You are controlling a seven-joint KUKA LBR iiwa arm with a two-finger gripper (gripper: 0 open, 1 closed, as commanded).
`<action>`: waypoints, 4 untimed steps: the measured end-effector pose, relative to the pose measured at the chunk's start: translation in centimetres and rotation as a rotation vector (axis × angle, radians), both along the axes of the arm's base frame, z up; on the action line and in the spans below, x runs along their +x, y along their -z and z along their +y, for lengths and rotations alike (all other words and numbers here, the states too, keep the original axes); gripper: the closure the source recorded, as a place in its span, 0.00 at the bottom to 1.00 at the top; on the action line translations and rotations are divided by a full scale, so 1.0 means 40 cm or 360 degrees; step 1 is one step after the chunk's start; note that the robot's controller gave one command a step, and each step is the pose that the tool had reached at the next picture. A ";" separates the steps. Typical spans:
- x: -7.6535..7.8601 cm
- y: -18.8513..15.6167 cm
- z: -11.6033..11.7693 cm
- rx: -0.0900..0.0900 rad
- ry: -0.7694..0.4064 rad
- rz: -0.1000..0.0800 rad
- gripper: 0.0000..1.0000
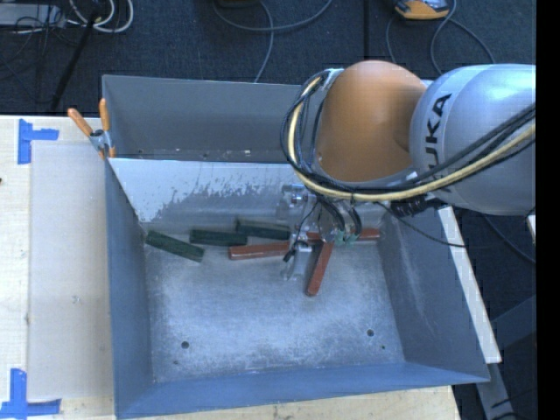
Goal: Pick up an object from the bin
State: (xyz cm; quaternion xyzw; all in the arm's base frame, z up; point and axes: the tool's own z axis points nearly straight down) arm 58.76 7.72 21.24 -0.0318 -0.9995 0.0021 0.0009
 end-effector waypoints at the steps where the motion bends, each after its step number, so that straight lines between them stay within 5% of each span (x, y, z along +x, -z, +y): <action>1: 0.089 -0.006 -0.253 0.0005 -0.0278 -0.0009 0.00; 2: 0.073 0.308 -0.239 0.0011 -0.0720 0.0007 0.00; 3: 0.077 0.300 -0.243 0.0010 -0.0710 -0.0001 1.00; 4: 0.077 0.300 -0.244 0.0010 -0.0707 -0.0001 0.00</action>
Offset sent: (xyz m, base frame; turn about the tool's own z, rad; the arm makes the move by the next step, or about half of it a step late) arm 0.0342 -0.0978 0.0023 -0.1792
